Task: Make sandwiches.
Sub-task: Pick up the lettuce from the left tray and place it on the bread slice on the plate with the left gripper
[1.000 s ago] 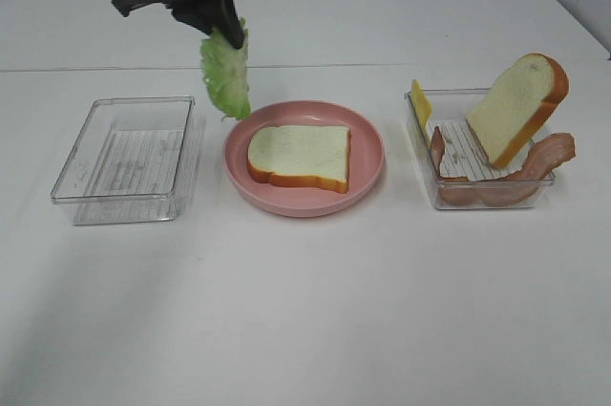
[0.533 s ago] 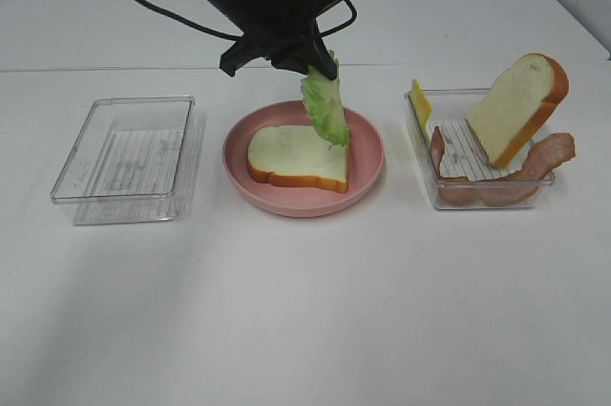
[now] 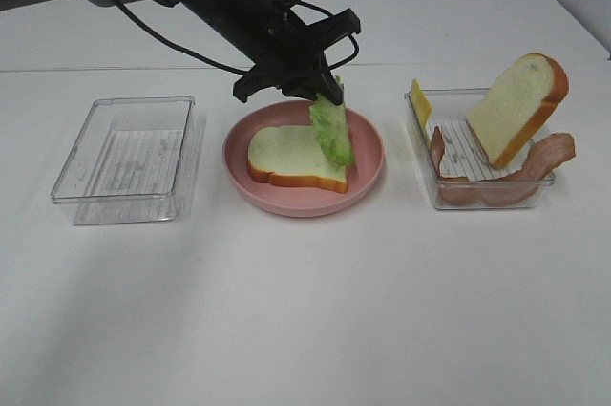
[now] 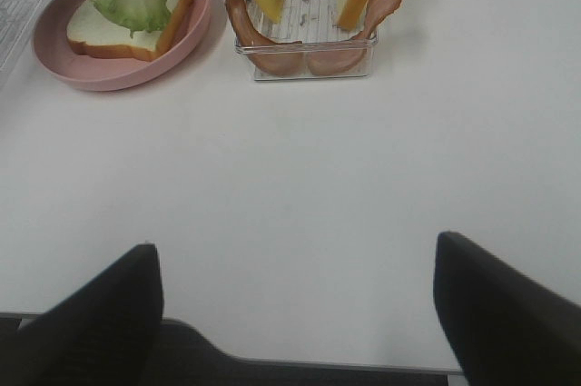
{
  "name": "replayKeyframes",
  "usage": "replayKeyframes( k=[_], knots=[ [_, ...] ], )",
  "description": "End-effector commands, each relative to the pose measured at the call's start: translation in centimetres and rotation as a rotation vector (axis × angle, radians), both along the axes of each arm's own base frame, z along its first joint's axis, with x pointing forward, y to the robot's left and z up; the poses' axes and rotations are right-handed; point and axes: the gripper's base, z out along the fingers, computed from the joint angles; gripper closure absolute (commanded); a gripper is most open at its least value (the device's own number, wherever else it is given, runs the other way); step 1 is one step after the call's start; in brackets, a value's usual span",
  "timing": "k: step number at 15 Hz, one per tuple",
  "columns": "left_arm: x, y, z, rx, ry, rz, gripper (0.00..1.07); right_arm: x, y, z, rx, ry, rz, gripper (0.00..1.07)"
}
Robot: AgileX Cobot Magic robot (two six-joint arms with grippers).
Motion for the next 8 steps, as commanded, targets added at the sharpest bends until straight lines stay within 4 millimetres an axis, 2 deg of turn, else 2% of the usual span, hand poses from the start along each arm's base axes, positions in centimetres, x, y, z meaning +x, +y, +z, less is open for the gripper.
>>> replayKeyframes(
  k=[1, 8],
  knots=[
    [0.0, 0.4, -0.2, 0.054, -0.019, -0.023, 1.07, -0.3, 0.0, -0.1, 0.003, -0.033, -0.004, 0.27],
    [0.2, 1.7, -0.6, 0.118, 0.001, -0.036, 1.07, -0.3, 0.0, -0.1, 0.003, -0.033, -0.004, 0.27]
  ],
)
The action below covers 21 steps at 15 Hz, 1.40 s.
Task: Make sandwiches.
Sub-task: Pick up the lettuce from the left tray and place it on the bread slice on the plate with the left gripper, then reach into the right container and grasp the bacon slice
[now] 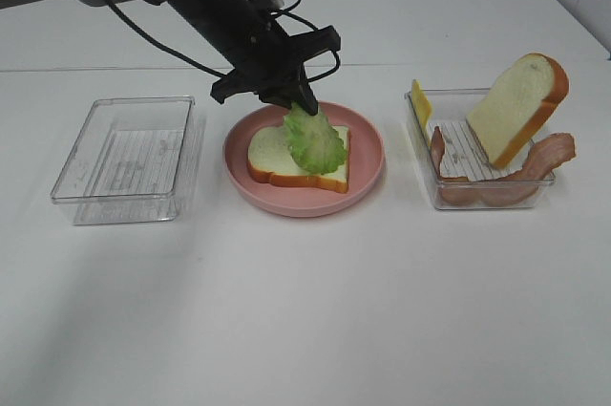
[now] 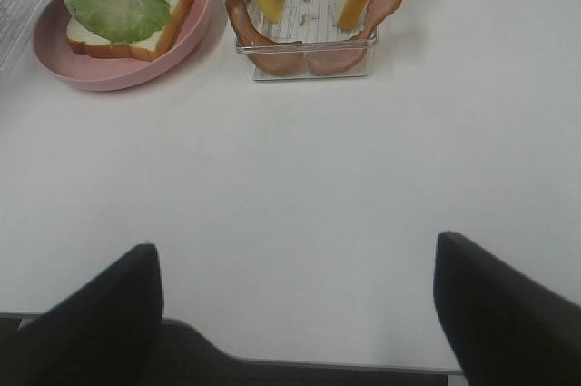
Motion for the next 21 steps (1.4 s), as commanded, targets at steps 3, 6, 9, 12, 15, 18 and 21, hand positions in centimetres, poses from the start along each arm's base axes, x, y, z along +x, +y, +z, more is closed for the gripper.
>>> replayKeyframes(
  k=[3, 6, 9, 12, 15, 18, 21],
  knots=[
    [0.0, 0.5, -0.4, 0.100, -0.025, -0.036, 1.07, -0.3, 0.0, -0.1, 0.003, -0.033, -0.004, 0.27],
    [0.1, 0.7, -2.1, 0.136, -0.012, -0.044, 1.02, -0.3, 0.0, -0.1, 0.003, -0.033, -0.004, 0.27],
    [0.1, 0.4, -3.1, 0.149, -0.019, -0.065, 0.75, -0.3, 0.0, -0.1, 0.003, -0.033, -0.004, 0.27],
    [0.3, 0.1, -2.0, 0.166, -0.089, -0.117, 0.28, -0.3, 0.0, -0.1, 0.003, -0.033, -0.004, 0.27],
    [0.7, 0.8, 2.0, 0.265, -0.119, -0.131, 0.28, -0.3, 0.0, -0.1, 0.003, -0.033, -0.004, 0.27],
    [0.3, 2.4, 5.6, 0.438, -0.084, -0.141, 0.28, -0.3, 0.0, -0.1, 0.003, -0.033, -0.004, 0.27],
    [-1.1, 3.7, 11.6, 0.443, -0.188, -0.091, 0.28, -0.3, 0.0, -0.1, 0.004, -0.033, -0.003, 0.27]
  ],
)
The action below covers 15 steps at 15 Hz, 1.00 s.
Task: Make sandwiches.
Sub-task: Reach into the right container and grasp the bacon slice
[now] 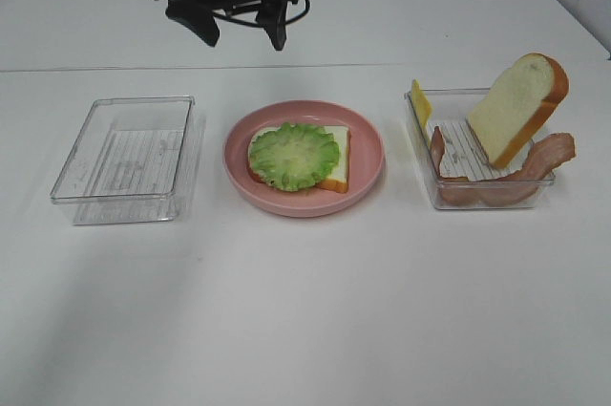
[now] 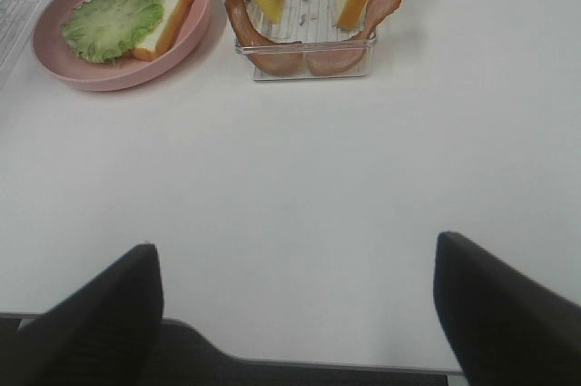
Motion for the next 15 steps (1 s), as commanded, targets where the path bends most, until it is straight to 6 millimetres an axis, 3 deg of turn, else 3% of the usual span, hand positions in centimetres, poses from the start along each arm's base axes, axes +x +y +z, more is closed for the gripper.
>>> replayKeyframes(
  k=[1, 2, 3, 6, 7, 9, 10, 11, 12, 13, 14, 15],
  knots=[
    [-2.5, 2.2, 2.6, 0.114, 0.060, 0.021, 0.28, -0.3, 0.0, -0.1, 0.004, -0.033, -0.003, 0.27],
    [-3.0, 3.1, 3.0, 0.133, 0.071, 0.032, 0.28, -0.3, 0.0, -0.1, 0.004, -0.033, -0.003, 0.27],
    [-5.7, 7.1, 4.3, 0.159, 0.134, 0.087, 0.28, -0.3, 0.0, -0.1, 0.004, -0.033, -0.003, 0.27],
    [-9.4, 12.4, 4.8, 0.157, 0.213, 0.149, 0.30, -0.3, 0.0, -0.1, 0.004, -0.033, -0.003, 0.27],
    [-12.5, 15.9, 6.0, 0.135, 0.194, 0.216, 0.30, -0.3, 0.0, -0.1, 0.004, -0.033, -0.003, 0.27],
    [-17.6, 19.8, 6.9, 0.115, 0.144, 0.313, 0.30, -0.3, 0.0, -0.1, 0.004, -0.033, -0.003, 0.27],
    [-19.1, 20.6, 6.9, 0.114, 0.132, 0.328, 0.30, -0.3, 0.0, -0.1, 0.004, -0.033, -0.003, 0.27],
    [-24.9, 22.4, 6.4, 0.106, 0.087, 0.379, 0.30, -0.3, 0.0, -0.1, 0.004, -0.033, -0.003, 0.27],
    [-26.1, 22.7, 6.2, 0.107, 0.077, 0.386, 0.29, -0.3, 0.0, -0.1, 0.004, -0.033, -0.003, 0.27],
    [-29.0, 23.0, 5.7, 0.107, 0.042, 0.396, 0.28, -0.3, 0.0, -0.1, 0.004, -0.033, -0.004, 0.27],
    [-30.1, 23.1, 5.3, 0.106, 0.030, 0.398, 0.28, -0.3, 0.0, -0.1, 0.004, -0.033, -0.004, 0.27],
    [-34.5, 23.0, 4.5, 0.100, -0.051, 0.397, 0.27, -0.3, 0.0, -0.1, 0.004, -0.033, -0.004, 0.27]
  ],
)
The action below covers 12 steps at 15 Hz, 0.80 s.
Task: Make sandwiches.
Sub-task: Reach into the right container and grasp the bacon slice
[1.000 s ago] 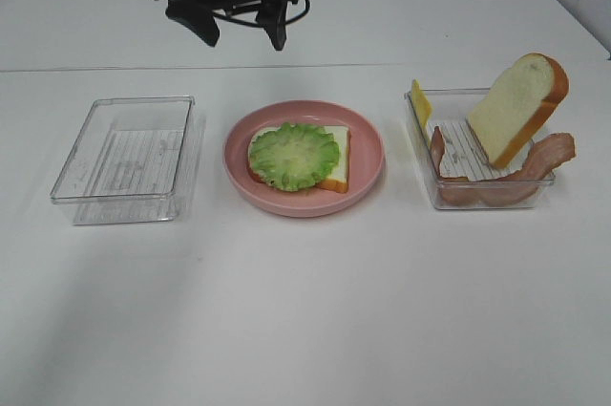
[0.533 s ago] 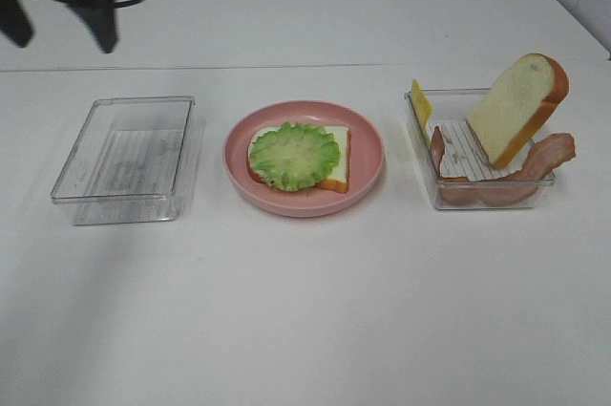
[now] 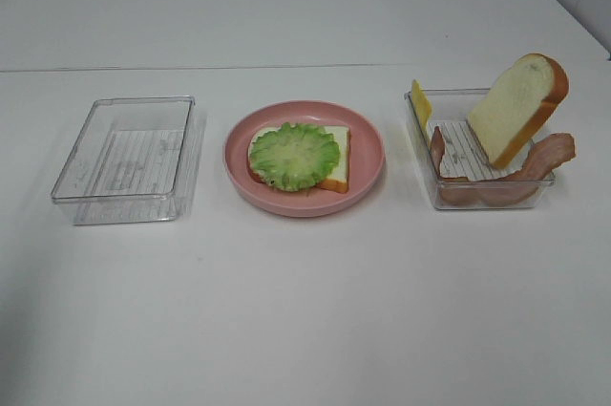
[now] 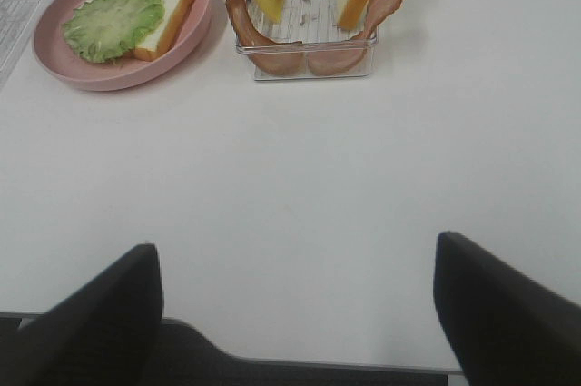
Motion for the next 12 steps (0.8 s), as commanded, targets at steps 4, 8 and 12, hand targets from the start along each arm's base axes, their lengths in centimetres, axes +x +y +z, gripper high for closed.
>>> replayKeyframes(
  k=[4, 8, 12],
  knots=[
    [-8.1, -0.3, -1.2, -0.006, -0.257, -0.002, 0.27, -0.3, 0.0, -0.1, 0.004, -0.033, -0.004, 0.27],
    [-11.6, -0.4, -3.0, 0.030, -0.392, -0.049, 0.27, -0.3, 0.0, -0.1, 0.007, -0.033, -0.002, 0.27],
    [-12.2, -0.5, -3.0, 0.066, -0.450, -0.107, 0.27, -0.3, 0.0, -0.1, 0.007, -0.033, -0.002, 0.27]
  ],
)
